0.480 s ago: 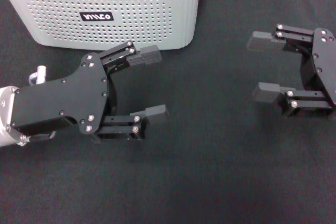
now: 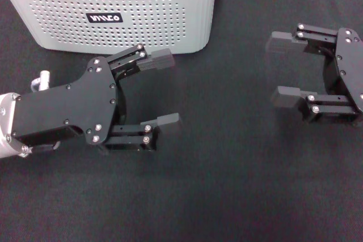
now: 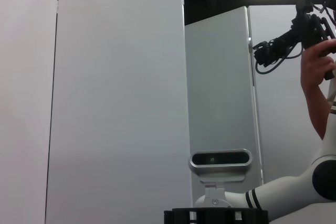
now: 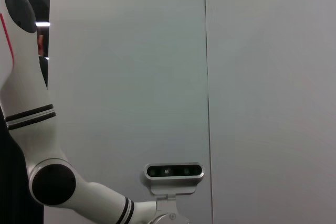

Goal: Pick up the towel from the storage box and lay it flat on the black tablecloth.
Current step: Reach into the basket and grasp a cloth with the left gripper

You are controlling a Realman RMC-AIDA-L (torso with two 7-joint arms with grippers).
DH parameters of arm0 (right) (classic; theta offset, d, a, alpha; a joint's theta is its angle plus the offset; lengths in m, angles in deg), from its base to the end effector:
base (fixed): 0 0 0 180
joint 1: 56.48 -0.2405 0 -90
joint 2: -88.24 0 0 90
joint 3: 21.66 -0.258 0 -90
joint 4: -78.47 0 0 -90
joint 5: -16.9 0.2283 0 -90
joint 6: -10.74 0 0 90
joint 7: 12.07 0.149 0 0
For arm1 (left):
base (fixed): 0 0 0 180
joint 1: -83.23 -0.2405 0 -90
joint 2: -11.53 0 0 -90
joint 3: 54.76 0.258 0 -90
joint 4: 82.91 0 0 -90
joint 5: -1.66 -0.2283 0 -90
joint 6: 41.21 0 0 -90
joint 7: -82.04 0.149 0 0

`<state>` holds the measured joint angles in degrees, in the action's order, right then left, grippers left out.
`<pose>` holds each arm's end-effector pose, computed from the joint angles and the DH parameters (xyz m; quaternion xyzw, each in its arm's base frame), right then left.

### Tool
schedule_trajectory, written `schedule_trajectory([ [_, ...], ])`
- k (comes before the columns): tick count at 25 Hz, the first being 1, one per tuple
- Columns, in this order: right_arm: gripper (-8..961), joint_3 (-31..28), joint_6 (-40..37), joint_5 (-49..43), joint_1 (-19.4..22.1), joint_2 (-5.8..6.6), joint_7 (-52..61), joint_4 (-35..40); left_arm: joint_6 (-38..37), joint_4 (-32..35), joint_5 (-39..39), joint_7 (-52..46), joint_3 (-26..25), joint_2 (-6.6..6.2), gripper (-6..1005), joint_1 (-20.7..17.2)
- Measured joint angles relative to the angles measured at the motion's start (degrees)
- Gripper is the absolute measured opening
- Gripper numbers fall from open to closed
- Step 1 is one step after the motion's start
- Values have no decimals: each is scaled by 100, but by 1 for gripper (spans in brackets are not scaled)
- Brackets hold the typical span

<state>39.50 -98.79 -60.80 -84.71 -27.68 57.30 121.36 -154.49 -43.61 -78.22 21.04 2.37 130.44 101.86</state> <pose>0.1816 0.3152 0.0336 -0.8921 -0.0316 0.4506 0.0116 -0.2324 0.2671 0.0205 -0.8738 -0.0037 -0.4814 0.0685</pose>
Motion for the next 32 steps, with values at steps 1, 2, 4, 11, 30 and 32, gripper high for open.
schedule_trajectory([
  [1, 702, 2, 0, 0, 0, 0, -1, 0, 0, 4, 0, 0, 0, 0, 861, 0],
  [2, 701, 1, -1, 0, 1, 0, -1, 0, 0, 7, 0, 0, 0, 0, 860, 0],
  [4, 701, -6, -6, 0, 1, 0, -1, 0, 0, 7, 0, 0, 0, 0, 858, 0],
  [11, 699, -6, -17, 0, 6, 0, -3, 0, 0, -4, 0, 0, 0, 0, 851, 0],
  [30, 692, -17, 4, 25, 46, 1, 6, 0, 2, -10, -1, 0, -94, -21, 831, 0],
  [32, 692, -22, 9, 84, 60, 9, 6, 0, 7, -10, -12, 0, -248, -26, 829, 0],
])
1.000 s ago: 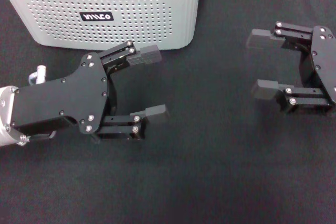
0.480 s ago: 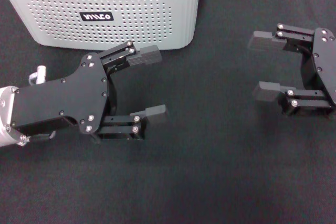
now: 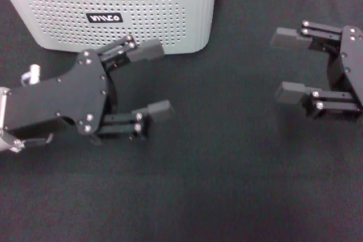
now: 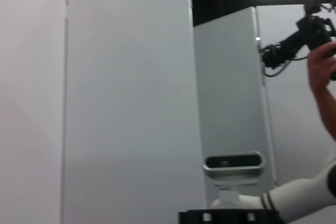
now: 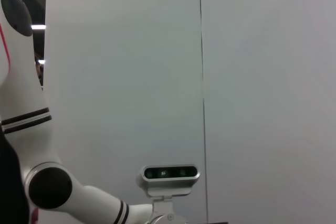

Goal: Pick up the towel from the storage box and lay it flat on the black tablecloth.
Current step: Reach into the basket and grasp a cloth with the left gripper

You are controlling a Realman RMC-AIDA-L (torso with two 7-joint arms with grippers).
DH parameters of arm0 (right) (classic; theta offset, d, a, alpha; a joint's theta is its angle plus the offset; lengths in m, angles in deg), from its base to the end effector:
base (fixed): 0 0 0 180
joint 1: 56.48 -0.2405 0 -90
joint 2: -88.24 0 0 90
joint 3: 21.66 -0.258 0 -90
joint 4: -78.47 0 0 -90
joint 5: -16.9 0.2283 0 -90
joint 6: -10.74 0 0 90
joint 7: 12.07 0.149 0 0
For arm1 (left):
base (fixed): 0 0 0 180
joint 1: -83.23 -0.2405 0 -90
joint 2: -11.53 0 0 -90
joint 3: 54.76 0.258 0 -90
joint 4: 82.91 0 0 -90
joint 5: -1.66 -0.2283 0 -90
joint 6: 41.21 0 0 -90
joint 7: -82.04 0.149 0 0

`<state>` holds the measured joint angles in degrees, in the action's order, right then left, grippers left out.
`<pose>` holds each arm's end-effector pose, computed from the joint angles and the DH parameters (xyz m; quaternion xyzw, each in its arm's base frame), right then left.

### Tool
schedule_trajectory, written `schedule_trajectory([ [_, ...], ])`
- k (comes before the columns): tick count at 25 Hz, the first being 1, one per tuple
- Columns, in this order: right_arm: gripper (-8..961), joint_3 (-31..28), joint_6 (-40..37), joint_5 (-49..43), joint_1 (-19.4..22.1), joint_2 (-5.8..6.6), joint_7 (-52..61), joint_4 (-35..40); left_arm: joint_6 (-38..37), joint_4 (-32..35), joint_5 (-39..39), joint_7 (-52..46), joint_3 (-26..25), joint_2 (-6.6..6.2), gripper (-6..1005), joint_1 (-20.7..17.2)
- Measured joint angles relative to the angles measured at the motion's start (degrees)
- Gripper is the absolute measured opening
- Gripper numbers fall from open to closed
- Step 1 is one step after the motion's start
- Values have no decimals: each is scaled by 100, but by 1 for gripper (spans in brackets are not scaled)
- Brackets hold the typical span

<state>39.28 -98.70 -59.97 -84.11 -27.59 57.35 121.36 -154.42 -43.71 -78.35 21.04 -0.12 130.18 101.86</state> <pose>0.1842 0.3145 0.0362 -0.8893 -0.0275 0.4561 0.0195 -0.2367 0.2703 0.0283 -0.8708 -0.0054 -0.4833 0.0896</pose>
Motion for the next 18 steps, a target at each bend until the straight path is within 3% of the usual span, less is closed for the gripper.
schedule_trajectory([
  [5, 690, -214, 33, 68, 95, 10, -11, -16, 91, -57, -47, 46, -550, 15, 824, 2],
  [11, 688, -363, 33, 90, 222, 13, -67, -60, 579, -580, -12, 540, -1291, 79, 817, 88],
  [18, 686, -368, 31, 127, 279, 6, -102, -69, 1439, -1199, 225, 1008, -1518, 114, 810, 270],
])
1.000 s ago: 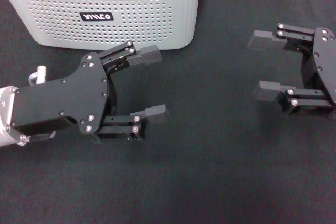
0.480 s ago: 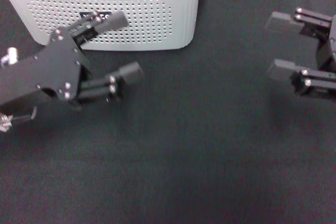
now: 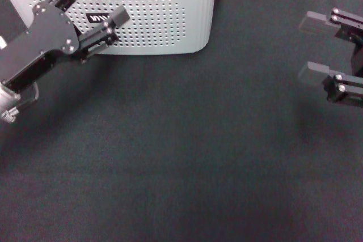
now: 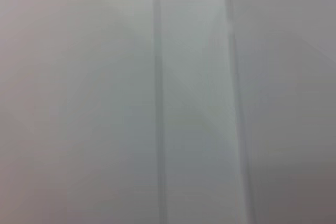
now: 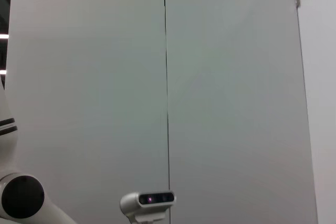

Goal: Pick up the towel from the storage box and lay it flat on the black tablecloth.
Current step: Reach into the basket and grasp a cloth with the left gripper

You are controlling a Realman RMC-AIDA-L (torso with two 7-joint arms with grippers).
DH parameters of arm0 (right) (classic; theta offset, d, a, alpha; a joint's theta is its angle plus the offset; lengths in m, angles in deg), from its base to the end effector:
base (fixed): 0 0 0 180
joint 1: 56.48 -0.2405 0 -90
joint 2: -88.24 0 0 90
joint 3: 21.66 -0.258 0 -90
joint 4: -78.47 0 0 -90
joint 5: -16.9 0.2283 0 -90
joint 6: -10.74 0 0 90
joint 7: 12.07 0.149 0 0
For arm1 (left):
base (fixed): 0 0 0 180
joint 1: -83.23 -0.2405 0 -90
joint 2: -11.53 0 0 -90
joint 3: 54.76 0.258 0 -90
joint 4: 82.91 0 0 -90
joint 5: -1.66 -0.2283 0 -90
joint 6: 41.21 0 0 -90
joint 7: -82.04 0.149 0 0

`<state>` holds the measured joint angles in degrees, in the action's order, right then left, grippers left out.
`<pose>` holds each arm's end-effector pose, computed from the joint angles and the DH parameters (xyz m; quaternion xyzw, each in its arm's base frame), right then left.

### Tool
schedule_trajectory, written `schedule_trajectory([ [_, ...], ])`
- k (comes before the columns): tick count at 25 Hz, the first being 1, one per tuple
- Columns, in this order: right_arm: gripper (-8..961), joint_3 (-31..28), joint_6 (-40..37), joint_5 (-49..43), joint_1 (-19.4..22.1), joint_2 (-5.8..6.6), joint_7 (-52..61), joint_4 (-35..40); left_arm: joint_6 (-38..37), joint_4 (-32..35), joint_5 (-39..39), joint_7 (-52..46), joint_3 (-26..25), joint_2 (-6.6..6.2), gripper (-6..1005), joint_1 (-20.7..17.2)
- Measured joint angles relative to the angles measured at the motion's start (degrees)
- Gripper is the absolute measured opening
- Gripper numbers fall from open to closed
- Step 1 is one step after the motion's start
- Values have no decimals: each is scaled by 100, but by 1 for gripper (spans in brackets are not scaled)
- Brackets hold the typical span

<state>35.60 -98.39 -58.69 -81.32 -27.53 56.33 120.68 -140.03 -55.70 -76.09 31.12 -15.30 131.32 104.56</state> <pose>0.2035 0.3113 0.0489 -0.8778 -0.0081 0.4736 0.0712 -0.2774 0.3106 0.0308 -0.8140 -0.0843 -0.4801 0.3160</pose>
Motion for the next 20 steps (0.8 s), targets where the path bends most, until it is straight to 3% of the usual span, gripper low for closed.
schedule_trajectory([
  [10, 683, -5, -13, 1, 6, -14, -3, -5, 1182, -527, 749, 580, -12, 9, 800, 76],
  [20, 680, -4, -23, 11, 5, -15, -11, -11, 1477, -971, 1038, 639, -9, 15, 789, 386],
])
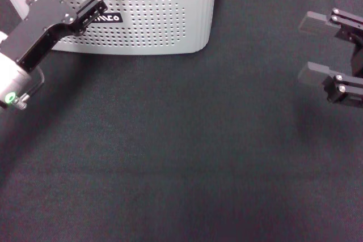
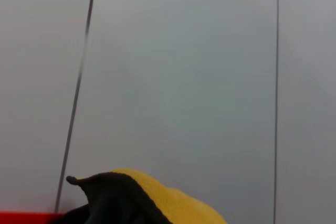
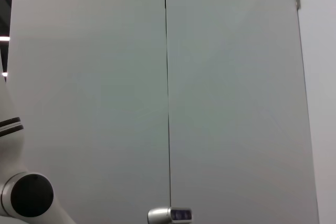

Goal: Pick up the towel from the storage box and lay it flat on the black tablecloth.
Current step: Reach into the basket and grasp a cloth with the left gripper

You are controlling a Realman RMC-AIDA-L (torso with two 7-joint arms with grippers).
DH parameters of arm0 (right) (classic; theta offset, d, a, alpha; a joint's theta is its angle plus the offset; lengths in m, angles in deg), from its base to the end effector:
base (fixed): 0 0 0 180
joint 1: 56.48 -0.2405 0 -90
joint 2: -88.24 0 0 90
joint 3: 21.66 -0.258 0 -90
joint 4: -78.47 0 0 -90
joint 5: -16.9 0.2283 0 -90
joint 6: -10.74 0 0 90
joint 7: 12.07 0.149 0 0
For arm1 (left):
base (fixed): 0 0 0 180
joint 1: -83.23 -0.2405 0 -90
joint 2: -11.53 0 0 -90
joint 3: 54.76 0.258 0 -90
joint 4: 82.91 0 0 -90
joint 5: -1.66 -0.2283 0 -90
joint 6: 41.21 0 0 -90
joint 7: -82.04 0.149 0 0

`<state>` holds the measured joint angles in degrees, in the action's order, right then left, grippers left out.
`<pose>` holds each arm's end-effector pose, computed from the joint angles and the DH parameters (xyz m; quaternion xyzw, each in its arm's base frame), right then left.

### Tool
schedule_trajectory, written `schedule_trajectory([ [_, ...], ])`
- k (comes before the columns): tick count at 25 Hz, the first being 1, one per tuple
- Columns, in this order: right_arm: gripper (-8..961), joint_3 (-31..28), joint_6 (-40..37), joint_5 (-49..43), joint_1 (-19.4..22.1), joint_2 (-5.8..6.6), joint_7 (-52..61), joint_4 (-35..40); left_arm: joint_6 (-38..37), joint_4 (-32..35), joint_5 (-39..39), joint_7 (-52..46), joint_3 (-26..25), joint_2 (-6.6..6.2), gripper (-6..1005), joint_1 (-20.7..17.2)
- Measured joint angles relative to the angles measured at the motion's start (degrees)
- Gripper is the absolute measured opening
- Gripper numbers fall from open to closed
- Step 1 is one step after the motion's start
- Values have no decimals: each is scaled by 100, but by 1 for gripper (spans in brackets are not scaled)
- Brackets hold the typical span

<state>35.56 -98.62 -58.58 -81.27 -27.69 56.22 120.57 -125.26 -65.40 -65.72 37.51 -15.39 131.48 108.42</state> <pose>0.2033 0.3104 0.0482 -0.8764 -0.0084 0.4763 0.0703 -0.2970 0.3461 0.0146 -0.7655 -0.1722 -0.4524 0.4239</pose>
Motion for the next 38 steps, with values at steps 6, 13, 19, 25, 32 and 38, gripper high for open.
schedule_trajectory([
  [6, 678, 0, 13, 7, 0, 0, -48, -62, 320, -10, 165, -511, -8, -3, 783, 144],
  [13, 675, -1, 25, 42, 0, 0, -62, -98, 723, -21, 480, -1048, -9, -12, 775, 246],
  [19, 673, -1, 29, 68, 0, 5, -67, -131, 780, -31, 502, -1251, -9, -15, 769, 265],
  [25, 671, -1, 30, 68, -1, 9, -71, -132, 748, -41, 505, -1374, -9, -11, 707, 242],
  [32, 669, -1, 30, 68, 2, 9, -71, -131, 733, -47, 507, -1561, 27, -14, 486, 281],
  [38, 667, -1, 30, 68, 2, 9, -72, -139, 722, -65, 513, -1568, 38, 4, 219, 334],
])
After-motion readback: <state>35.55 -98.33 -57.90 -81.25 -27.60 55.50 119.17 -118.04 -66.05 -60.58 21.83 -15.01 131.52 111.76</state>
